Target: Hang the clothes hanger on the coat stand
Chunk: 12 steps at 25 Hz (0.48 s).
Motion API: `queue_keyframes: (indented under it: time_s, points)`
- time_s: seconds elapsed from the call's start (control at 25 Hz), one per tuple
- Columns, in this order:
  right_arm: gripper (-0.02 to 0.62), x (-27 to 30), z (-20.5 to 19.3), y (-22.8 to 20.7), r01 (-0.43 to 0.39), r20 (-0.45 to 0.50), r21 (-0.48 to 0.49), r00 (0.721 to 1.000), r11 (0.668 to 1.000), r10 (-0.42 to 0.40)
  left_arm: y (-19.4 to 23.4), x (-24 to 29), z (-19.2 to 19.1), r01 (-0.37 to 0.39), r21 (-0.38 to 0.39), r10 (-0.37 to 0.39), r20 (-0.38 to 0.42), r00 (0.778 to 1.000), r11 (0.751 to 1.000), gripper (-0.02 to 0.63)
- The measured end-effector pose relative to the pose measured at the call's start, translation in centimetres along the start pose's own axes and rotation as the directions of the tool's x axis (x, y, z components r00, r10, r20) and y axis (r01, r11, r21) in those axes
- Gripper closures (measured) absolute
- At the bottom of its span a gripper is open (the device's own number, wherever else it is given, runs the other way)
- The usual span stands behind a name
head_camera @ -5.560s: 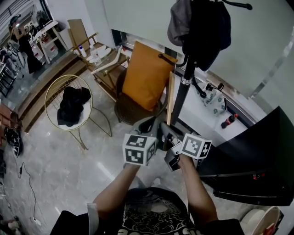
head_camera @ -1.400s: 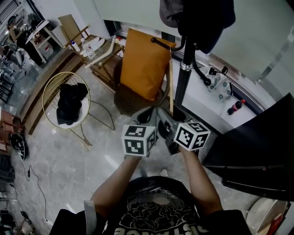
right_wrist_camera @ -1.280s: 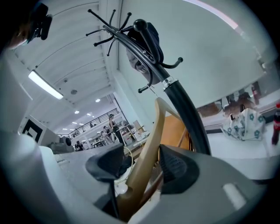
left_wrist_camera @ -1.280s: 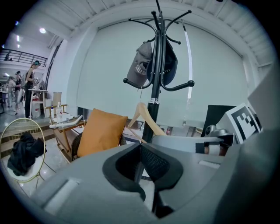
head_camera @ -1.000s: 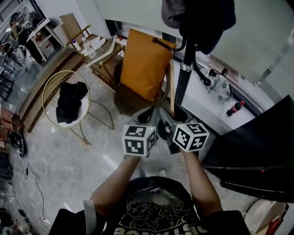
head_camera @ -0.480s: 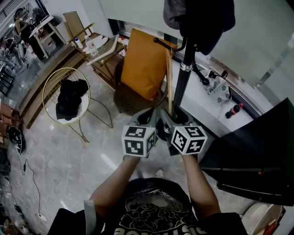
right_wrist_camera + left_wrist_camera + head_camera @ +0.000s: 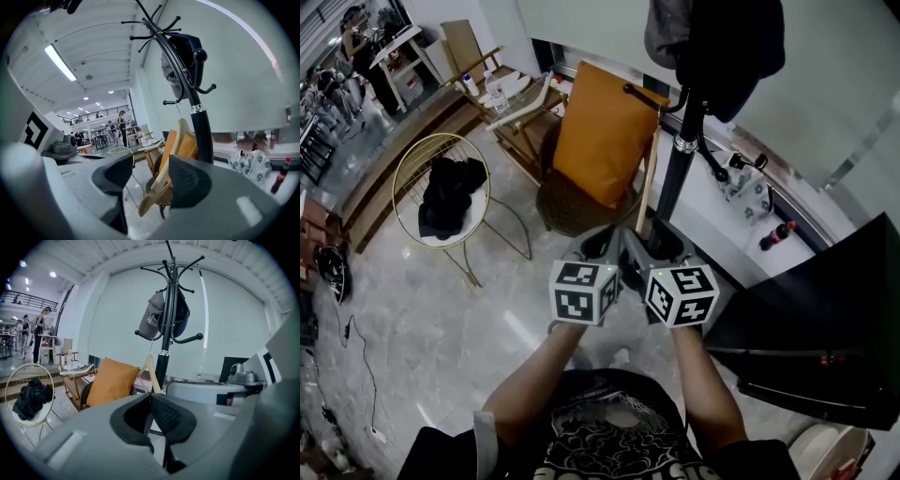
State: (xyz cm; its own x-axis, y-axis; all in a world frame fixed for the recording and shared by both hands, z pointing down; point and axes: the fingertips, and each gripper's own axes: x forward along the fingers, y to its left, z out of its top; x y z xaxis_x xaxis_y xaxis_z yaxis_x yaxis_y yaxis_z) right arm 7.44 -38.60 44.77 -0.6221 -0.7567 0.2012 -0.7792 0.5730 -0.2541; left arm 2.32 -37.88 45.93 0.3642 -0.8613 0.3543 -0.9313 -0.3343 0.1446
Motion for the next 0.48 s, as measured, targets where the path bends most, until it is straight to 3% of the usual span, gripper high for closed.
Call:
queue_keyframes:
  time_s: [0.48]
  points:
    - [0.421,0.2,1.6,4.1,0.034,0.005,-0.053,0.999,0.998,-0.034,2.1,-3.0,1.7,0.028,-0.027,-0.027,0.041,0.999,0.999,0.6]
